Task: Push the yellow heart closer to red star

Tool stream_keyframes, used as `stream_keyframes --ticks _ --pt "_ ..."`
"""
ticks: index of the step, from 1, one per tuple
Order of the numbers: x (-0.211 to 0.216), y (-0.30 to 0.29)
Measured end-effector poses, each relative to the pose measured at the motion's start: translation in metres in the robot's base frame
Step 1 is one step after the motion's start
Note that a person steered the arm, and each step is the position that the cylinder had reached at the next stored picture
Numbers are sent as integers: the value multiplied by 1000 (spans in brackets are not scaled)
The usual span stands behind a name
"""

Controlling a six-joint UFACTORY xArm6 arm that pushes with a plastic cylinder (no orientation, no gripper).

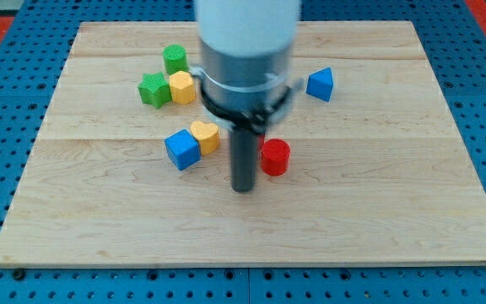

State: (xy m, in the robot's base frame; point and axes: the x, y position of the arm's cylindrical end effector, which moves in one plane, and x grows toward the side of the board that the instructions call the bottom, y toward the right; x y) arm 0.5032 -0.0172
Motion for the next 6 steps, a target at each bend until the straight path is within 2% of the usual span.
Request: stream_keyframes --ticks 1,2,4,5,6 --pt "-34 -62" --pt "-36 -102" --pt "-73 -74" --pt "-96 -97" --pt "-95 -20"
